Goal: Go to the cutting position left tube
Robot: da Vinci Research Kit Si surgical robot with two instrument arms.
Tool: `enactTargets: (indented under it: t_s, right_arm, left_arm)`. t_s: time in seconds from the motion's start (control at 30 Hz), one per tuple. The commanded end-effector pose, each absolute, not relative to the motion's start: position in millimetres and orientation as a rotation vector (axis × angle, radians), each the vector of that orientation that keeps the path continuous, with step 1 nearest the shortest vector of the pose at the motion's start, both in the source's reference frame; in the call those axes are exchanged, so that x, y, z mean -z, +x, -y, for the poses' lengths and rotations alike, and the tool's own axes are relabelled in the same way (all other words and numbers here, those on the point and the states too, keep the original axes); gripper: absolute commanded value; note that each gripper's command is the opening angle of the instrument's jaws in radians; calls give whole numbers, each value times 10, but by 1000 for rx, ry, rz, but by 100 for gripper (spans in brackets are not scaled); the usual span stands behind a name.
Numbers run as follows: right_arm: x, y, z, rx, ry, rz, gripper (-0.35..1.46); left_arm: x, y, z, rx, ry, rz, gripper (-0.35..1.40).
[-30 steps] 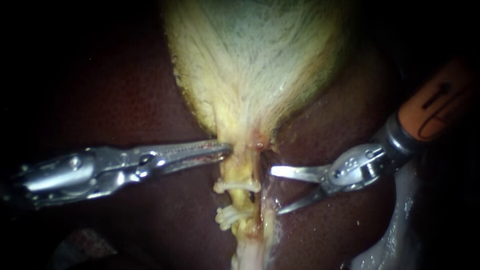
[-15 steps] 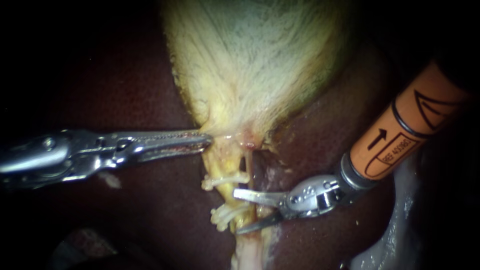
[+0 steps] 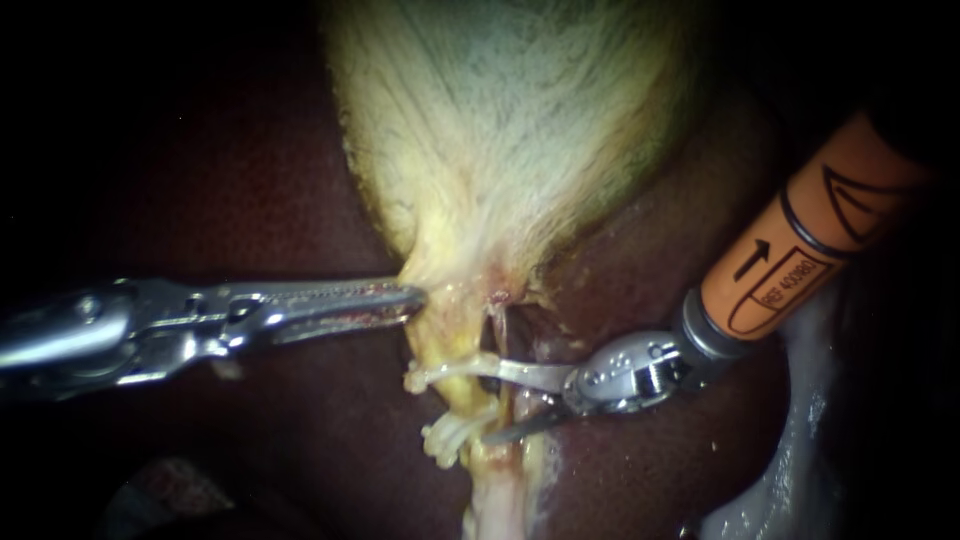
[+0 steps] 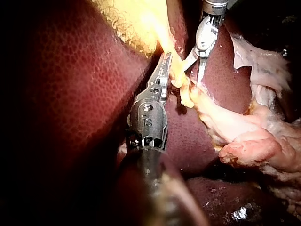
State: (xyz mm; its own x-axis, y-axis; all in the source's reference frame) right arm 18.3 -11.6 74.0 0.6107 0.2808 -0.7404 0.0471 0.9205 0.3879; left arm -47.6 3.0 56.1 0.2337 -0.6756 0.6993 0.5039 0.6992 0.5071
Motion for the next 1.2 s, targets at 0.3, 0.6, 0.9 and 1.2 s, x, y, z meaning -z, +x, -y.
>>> enactTargets:
  t_s: [0.3, 0.6, 0.9, 1.2]
  right_arm:
    - [-748, 207, 132, -129, 487, -964, 135]
    - [-747, 236, 131, -159, 567, -1049, 130]
    - [-744, 245, 126, -214, 604, -1080, 127]
    - [-736, 240, 120, -291, 655, -1073, 116]
  left_arm:
    - [-560, -478, -27, 812, 193, 1062, -1]
    - [-555, -482, -24, 805, 191, 1063, -1]
    - [-558, -481, -27, 805, 192, 1063, -1]
    - [-565, -478, -33, 804, 195, 1064, -1]
